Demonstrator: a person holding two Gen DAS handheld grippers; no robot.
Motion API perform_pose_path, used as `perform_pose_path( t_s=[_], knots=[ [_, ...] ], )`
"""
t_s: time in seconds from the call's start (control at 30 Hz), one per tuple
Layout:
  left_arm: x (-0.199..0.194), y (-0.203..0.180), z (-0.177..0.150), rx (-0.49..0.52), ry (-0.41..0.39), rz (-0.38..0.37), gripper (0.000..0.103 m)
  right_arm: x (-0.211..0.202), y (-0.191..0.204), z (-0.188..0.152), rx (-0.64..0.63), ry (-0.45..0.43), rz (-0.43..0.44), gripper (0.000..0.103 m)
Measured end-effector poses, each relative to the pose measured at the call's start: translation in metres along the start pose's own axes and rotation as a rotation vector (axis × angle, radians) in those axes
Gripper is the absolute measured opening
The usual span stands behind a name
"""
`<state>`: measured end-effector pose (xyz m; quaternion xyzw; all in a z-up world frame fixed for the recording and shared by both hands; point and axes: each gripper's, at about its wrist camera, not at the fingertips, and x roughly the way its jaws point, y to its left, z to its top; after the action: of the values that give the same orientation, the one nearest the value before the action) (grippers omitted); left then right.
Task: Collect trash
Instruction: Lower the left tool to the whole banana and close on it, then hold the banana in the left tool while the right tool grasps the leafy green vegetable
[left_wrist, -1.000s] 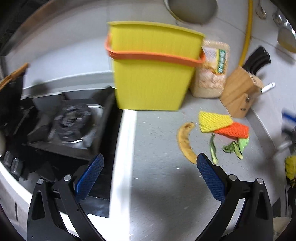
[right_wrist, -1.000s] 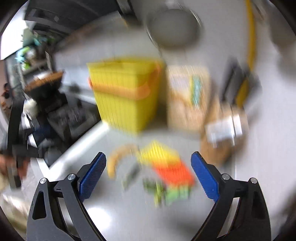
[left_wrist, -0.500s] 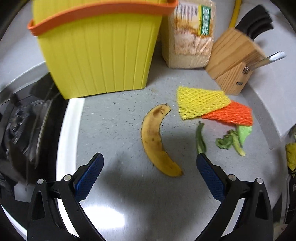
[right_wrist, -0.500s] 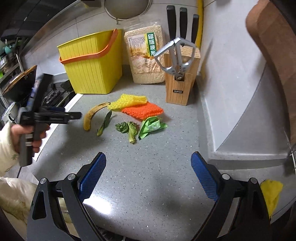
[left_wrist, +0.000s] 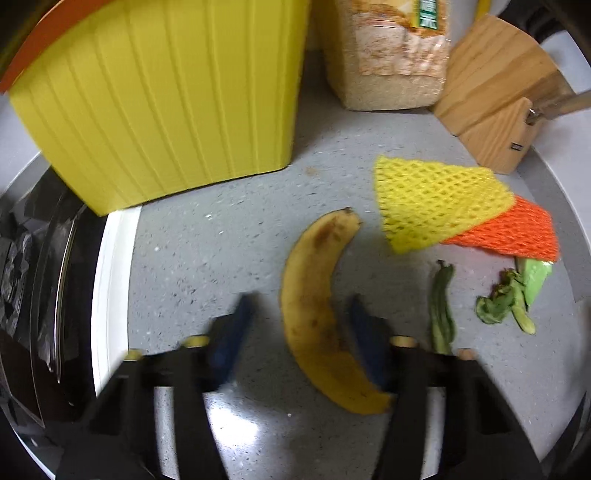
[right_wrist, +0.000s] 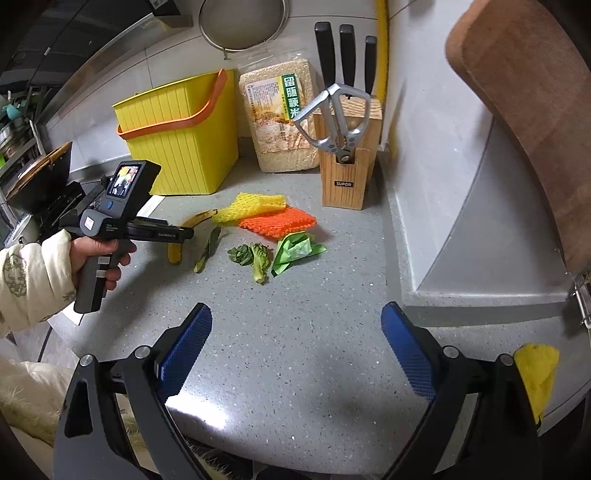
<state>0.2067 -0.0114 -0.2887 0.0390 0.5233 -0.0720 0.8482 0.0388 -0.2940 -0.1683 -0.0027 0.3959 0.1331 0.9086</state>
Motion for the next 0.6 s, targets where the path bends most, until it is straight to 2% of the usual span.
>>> perform_pose_path(
  t_s=[0.03, 0.1, 0.23, 0.37, 0.43, 0.6],
  knots=[
    [-0.001, -0.001, 0.001, 0.004, 0.005, -0.015, 0.024, 0.0, 0.0, 0.0, 0.003, 0.001, 0.003, 0.09],
    [-0.002, 0.001, 0.0, -0.001, 0.01, -0.031, 0.017, 0.001, 0.0, -0.001, 0.004, 0.0, 0.009, 0.09],
    [-0.01, 0.007, -0.003, -0.04, 0.036, -0.079, 0.013, 0.002, 0.004, 0.002, -0.013, -0.009, 0.021, 0.09],
    [-0.064, 0.015, -0.015, -0.116, -0.088, -0.145, 0.013, 0.005, 0.003, 0.005, -0.007, -0.017, 0.03, 0.09],
    [-0.088, 0.02, -0.026, -0.139, -0.13, -0.153, 0.013, 0.011, 0.002, 0.006, 0.008, -0.01, 0.044, 0.09],
    [-0.124, 0.028, -0.046, -0.179, -0.173, -0.146, 0.013, 0.032, 0.007, 0.009, -0.008, 0.01, 0.071, 0.09]
  ],
)
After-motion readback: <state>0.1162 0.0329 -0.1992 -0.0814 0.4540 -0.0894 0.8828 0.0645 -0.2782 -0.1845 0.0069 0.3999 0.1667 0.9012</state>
